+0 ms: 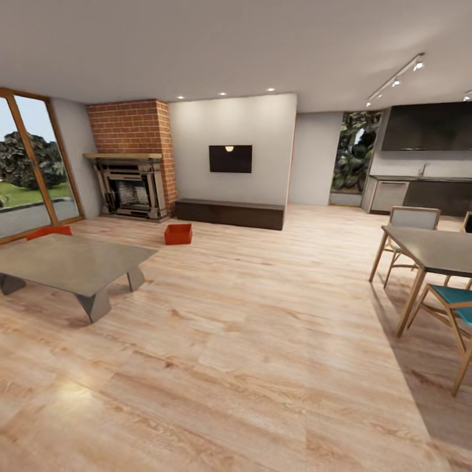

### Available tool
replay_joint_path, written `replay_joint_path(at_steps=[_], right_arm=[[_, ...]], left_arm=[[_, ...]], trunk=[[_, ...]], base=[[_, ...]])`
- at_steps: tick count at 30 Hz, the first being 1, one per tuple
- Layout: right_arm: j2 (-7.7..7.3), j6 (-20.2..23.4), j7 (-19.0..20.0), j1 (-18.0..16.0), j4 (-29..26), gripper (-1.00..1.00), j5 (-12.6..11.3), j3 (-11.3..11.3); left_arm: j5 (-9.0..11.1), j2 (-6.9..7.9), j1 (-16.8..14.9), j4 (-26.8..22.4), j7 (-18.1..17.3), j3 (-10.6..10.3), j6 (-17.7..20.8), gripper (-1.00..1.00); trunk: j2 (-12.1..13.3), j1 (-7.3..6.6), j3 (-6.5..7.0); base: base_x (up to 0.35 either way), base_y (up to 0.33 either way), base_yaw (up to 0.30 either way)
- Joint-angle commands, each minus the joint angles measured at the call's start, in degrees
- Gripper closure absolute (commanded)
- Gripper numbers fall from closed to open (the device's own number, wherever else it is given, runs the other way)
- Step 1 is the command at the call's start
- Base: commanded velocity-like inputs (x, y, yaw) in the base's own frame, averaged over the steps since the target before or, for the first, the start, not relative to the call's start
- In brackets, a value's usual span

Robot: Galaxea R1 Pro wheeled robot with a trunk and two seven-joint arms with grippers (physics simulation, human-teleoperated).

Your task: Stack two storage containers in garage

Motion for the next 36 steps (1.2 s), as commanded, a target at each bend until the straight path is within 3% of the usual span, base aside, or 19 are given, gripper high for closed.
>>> replay_joint_path(at_steps=[1,36], right_arm=[[0.01,-0.37,0.28,-0.07,0.17,-1.0,-0.62,0.38],[0.02,-0.31,-1.12,-0.07,0.17,-1.0,-0.52,0.45]], left_arm=[[0.27,-0.01,-0.01,-0.01,0.0,0.03,-0.13,-1.0],[0.27,-0.01,-0.01,-0.01,0.0,0.03,-0.13,-1.0]], trunk=[[-0.02,0.03,-0.05],[-0.02,0.03,-0.05]], base=[[0.324,0.0,0.0],[0.324,0.0,-0.031]])
